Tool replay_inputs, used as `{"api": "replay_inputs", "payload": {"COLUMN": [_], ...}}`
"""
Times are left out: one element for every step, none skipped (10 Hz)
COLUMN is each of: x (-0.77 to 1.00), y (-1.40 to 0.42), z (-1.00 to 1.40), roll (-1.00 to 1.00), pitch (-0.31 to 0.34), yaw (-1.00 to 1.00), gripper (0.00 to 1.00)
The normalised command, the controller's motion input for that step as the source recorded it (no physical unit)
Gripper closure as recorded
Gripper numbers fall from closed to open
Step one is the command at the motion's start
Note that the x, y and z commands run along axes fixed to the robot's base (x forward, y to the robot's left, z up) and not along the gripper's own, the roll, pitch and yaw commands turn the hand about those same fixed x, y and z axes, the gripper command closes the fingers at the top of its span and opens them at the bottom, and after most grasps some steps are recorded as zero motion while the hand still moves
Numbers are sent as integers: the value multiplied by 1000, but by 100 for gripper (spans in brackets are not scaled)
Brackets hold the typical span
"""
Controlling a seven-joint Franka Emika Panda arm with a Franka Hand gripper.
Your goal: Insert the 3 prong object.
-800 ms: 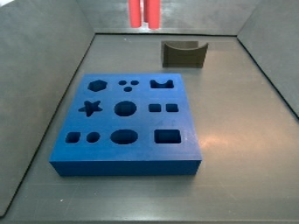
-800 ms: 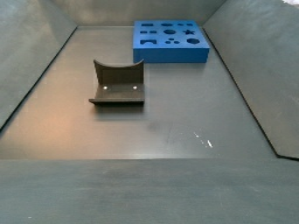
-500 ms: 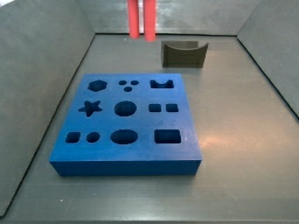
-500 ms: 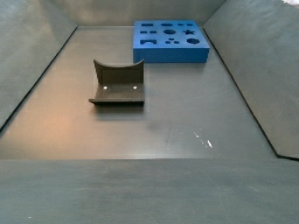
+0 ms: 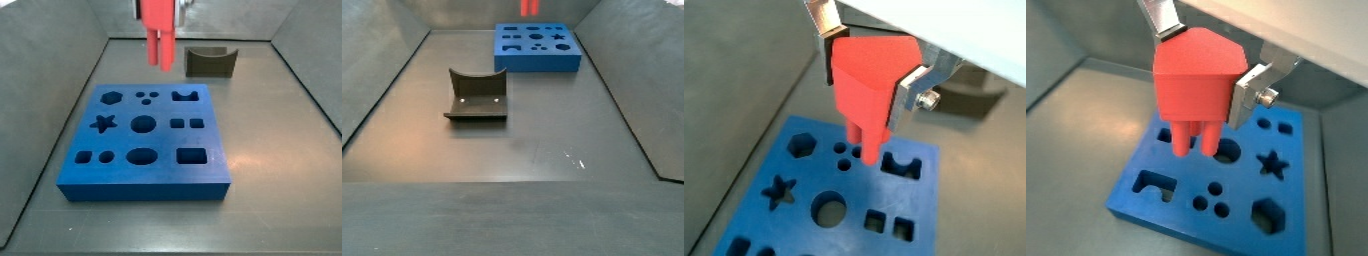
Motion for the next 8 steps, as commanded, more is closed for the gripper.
{"api": "replay_inputs", "payload": {"x": [37,54,60,69,114,86,14,-289], "y": [26,31,43,57,91,100,143,331], "z": [-420,-411,-414,-403,-377,-340,-263,-160], "roll": [0,0,0,30,27,43,84,66], "pitch": [0,0,0,0,0,3,43,-4], "yaw": [-1000,-1000,-997,-966,-914,-903,-823,-174], "gripper": [100,100,100,100,100,100,100,100]}}
